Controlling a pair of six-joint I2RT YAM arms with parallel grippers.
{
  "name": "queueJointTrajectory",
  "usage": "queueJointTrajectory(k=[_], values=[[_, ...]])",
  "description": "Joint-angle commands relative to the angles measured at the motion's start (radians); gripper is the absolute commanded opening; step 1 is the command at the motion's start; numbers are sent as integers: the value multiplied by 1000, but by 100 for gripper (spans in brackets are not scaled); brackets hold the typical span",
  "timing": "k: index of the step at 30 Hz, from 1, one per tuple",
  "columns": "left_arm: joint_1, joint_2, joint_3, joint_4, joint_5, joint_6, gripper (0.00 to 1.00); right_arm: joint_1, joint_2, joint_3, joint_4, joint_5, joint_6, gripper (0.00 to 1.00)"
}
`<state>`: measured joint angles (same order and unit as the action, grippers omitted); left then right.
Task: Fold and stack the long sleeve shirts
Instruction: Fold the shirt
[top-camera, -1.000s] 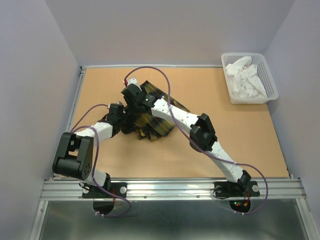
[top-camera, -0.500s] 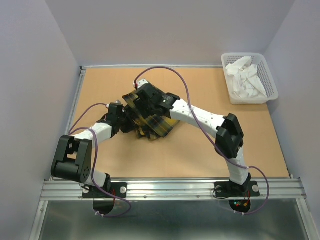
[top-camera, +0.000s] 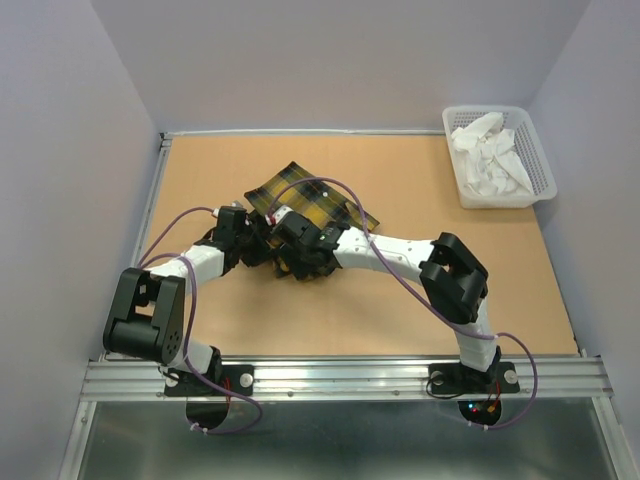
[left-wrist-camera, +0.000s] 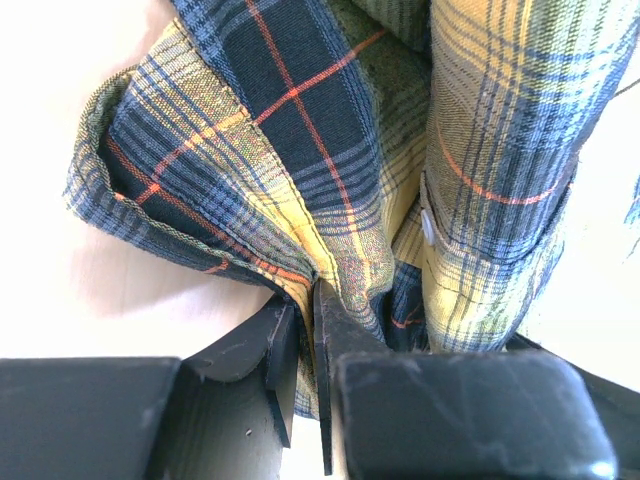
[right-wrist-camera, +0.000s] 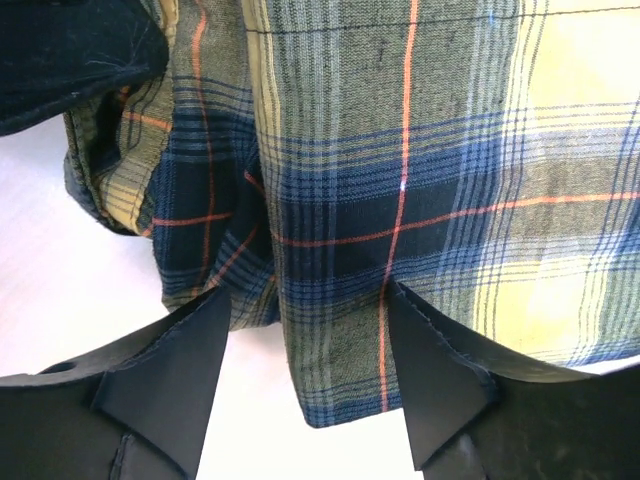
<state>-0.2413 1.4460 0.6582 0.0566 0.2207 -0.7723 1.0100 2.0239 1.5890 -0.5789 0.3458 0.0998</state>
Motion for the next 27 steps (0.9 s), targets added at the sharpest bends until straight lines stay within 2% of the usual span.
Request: queueJointTrajectory(k=[1, 3, 4, 6, 7, 10, 11, 22, 27], values=[[-4, 13, -8, 23, 0, -1, 21, 7, -39, -32, 85, 80, -14, 62], [-4, 16, -8, 23, 0, -1, 21, 6, -37, -35, 88, 94, -17, 53], [-4, 14, -8, 25, 2, -1, 21, 7, -37, -35, 91, 108, -17, 44], [-6, 17, -8, 26, 5, 1, 21, 7, -36, -35, 93, 122, -20, 34], [-4, 16, -6, 28, 3, -1, 21, 7, -34, -32, 94, 131, -17, 19], [-4, 19, -5, 26, 6, 1, 21, 7, -33, -24, 94, 128, -20, 7], [-4, 20, -5, 28, 6, 1, 21, 7, -36, -15, 94, 124, -18, 1], [-7, 19, -3, 40, 9, -4, 21, 7, -53, 77, 90, 24, 40, 1], [-9, 19, -3, 40, 8, -7, 21, 7, -48, 106, 82, 41, 70, 1]])
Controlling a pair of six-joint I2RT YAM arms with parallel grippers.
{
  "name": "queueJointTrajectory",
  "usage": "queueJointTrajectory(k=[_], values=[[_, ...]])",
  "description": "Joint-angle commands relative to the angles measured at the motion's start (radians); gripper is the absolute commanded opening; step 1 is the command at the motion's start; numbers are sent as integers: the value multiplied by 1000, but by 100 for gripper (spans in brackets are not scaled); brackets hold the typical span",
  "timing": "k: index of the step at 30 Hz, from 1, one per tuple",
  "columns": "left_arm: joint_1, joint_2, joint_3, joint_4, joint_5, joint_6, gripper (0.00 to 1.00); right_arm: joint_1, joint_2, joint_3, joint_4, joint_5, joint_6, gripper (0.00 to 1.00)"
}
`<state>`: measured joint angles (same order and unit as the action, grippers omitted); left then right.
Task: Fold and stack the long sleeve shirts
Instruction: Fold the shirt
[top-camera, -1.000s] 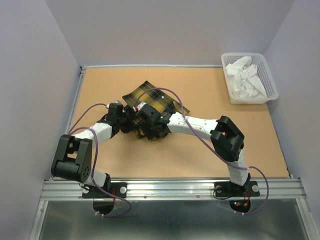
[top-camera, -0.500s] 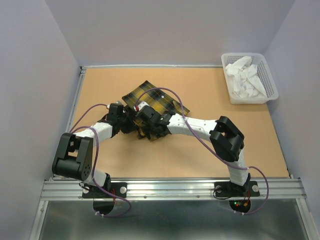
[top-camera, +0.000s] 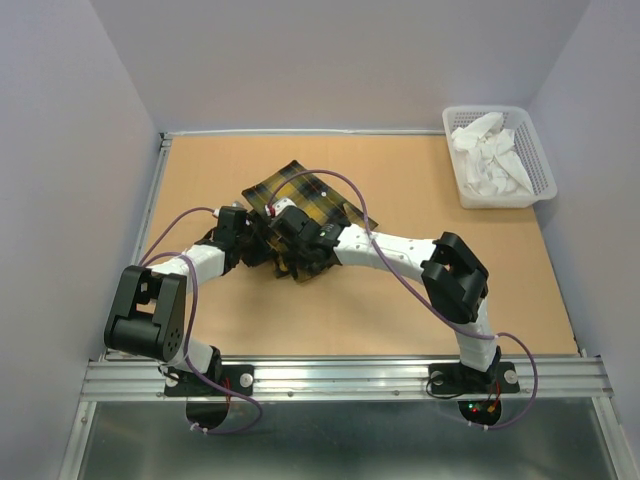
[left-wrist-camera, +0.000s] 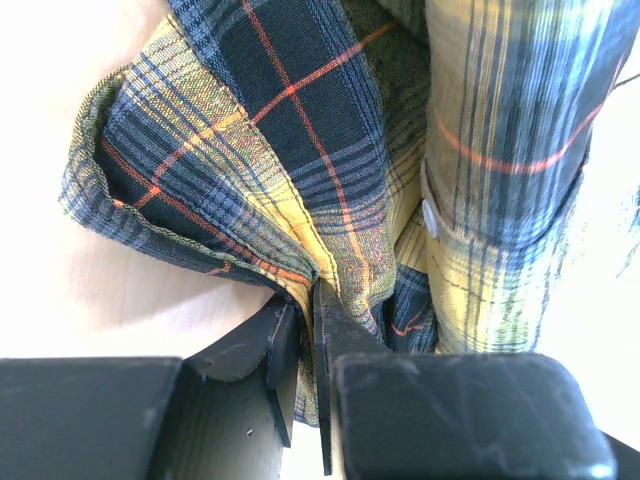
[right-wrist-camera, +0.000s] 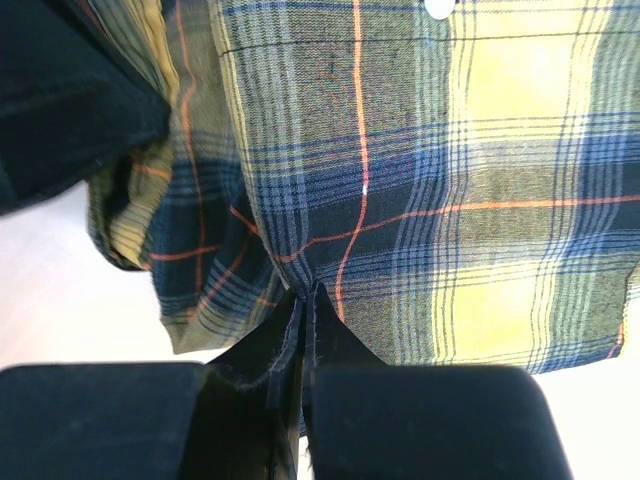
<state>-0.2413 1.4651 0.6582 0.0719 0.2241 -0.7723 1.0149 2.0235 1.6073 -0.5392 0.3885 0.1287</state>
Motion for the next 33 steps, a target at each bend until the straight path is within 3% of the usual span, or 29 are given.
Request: queueJointTrajectory(k=[1, 9, 19, 24, 26, 28, 29, 33], values=[[-10, 0, -3, 26, 4, -7, 21, 2, -45, 100, 39, 6, 43, 1], [-15, -3, -3, 28, 1, -10, 20, 2, -26, 131, 27, 21, 83, 1], [-15, -17, -22, 60, -2, -27, 20, 2, 49, 135, 25, -112, 227, 2], [-15, -37, -32, 57, -11, -36, 23, 1, 52, 151, 24, -82, 230, 27], [-13, -58, -35, 45, -23, -39, 34, -2, 31, 161, 25, -76, 227, 38], [-12, -75, -35, 20, -31, -38, 48, -10, 12, 169, 25, -80, 218, 43], [-6, -95, -34, 10, -40, -30, 53, -16, -8, 174, 24, -79, 207, 49], [16, -161, -32, -59, -69, -13, 68, -29, -58, 169, 24, -66, 192, 60]])
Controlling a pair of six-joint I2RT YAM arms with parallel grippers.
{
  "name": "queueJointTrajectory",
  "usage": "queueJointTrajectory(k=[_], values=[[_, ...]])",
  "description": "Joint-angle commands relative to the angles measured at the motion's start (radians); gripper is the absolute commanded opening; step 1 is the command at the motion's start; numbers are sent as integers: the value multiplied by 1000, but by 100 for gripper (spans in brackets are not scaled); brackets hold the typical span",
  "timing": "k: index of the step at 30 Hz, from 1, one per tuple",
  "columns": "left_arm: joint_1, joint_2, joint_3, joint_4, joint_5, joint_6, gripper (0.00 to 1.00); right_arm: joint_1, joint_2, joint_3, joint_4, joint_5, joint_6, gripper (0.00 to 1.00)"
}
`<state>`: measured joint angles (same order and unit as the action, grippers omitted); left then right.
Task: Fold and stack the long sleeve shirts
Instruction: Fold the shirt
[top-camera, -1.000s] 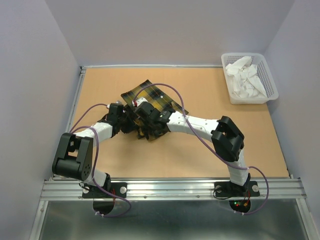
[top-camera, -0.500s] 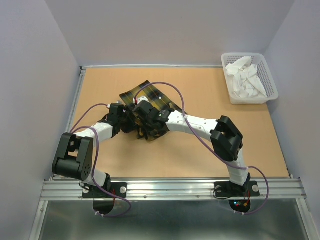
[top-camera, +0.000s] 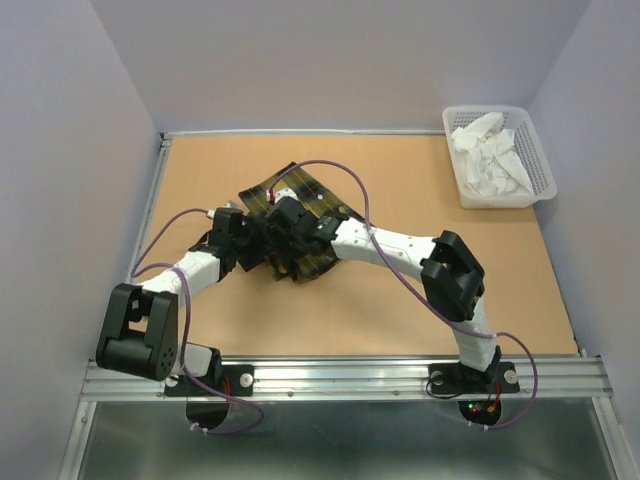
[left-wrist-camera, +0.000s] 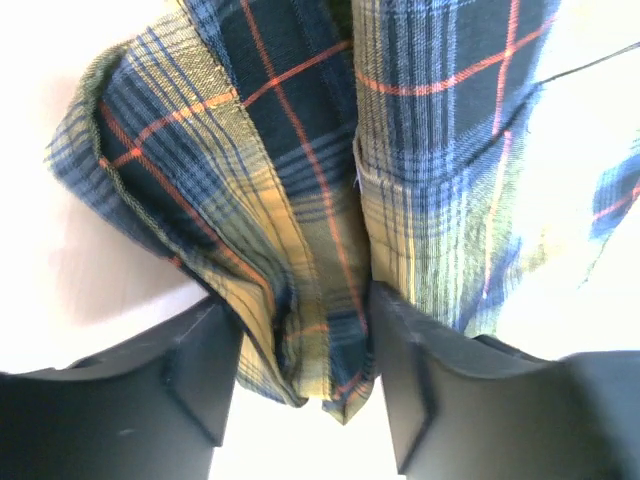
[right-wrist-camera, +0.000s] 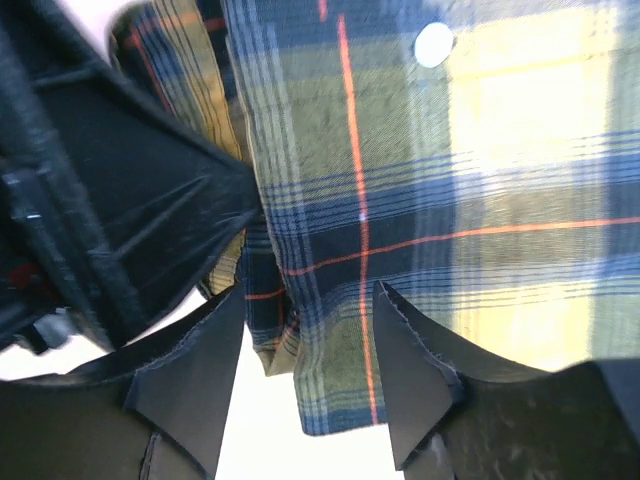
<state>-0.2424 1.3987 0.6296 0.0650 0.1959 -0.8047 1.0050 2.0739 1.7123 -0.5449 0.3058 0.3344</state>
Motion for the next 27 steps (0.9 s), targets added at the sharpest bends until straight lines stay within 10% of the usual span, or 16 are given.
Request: queueJointTrajectory(k=[1, 10, 16, 27], values=[[31, -108, -2, -89, -47, 25, 71, -31, -136, 55, 30, 15, -15, 62], [121, -265, 94, -312, -105, 78, 82, -250, -276, -95, 45, -181, 51, 63], [124, -251, 226, -256, -46, 79, 70, -284, -331, -197, 114, -349, 49, 57], [107, 98, 616, -79, 36, 67, 66, -287, -281, -281, 322, -619, 110, 53]])
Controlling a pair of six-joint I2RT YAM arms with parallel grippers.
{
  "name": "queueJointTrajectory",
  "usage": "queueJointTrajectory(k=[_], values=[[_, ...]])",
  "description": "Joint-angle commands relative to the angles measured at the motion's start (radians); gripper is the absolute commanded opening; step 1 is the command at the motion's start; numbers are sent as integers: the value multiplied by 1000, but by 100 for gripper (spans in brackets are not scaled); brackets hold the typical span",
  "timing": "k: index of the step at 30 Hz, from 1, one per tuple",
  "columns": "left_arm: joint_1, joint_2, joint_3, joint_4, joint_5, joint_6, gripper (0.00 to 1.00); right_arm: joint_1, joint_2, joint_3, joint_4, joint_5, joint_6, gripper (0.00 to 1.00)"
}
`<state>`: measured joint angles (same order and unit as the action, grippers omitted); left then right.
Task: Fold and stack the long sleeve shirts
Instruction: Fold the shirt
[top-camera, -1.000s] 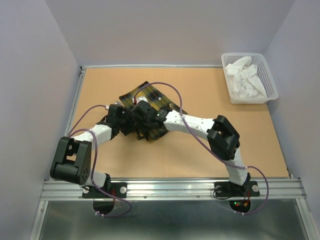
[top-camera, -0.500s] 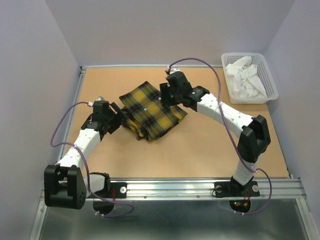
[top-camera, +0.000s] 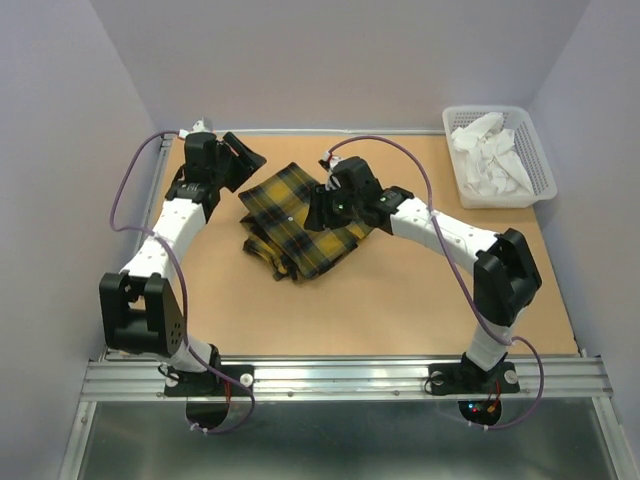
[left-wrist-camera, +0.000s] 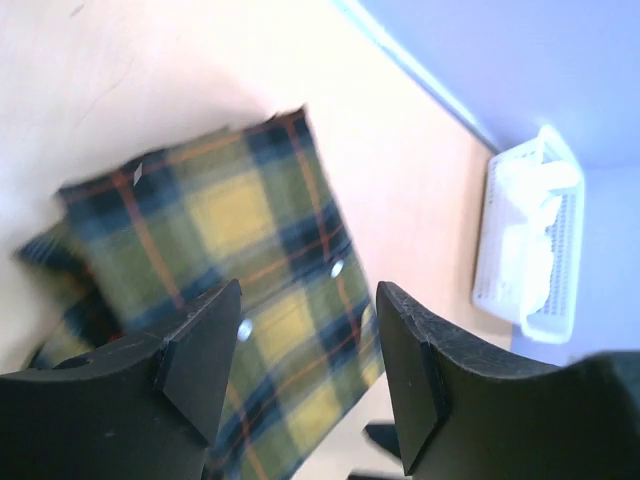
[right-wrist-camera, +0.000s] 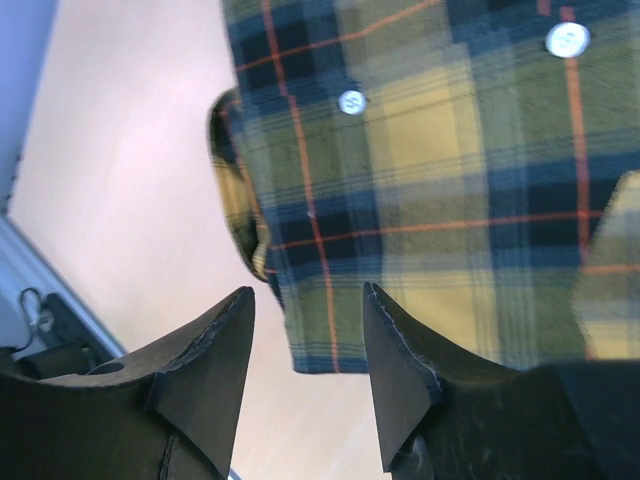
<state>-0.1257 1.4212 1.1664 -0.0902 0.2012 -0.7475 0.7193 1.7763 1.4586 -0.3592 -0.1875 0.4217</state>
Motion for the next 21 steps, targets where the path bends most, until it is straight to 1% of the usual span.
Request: queueJointTrajectory(k=[1, 3, 5, 8, 11, 14, 16, 18, 21], values=[[-11, 99, 87, 107, 33, 10, 65, -1, 26, -30, 149, -139, 22, 53], [-17, 166, 95, 135, 49, 11, 63, -1, 51, -44, 183, -188, 19, 53], [-22, 200, 88, 165, 47, 19, 61, -1, 84, -49, 195, -228, 6, 53], [-26, 243, 36, 194, 26, 22, 56, -1, 124, -61, 221, -288, -11, 53], [-26, 234, -74, 234, -29, -4, 51, -1, 185, -81, 236, -338, -24, 52], [-23, 213, -262, 296, -62, -68, 48, 0, 215, -119, 261, -362, -32, 52], [-22, 205, -327, 323, -78, -117, 45, -1, 232, -154, 269, -368, -37, 52], [-20, 196, -407, 336, -103, -147, 44, -1, 236, -173, 276, -363, -40, 52], [-8, 188, -473, 353, -112, -182, 43, -1, 244, -210, 282, -349, -50, 52]])
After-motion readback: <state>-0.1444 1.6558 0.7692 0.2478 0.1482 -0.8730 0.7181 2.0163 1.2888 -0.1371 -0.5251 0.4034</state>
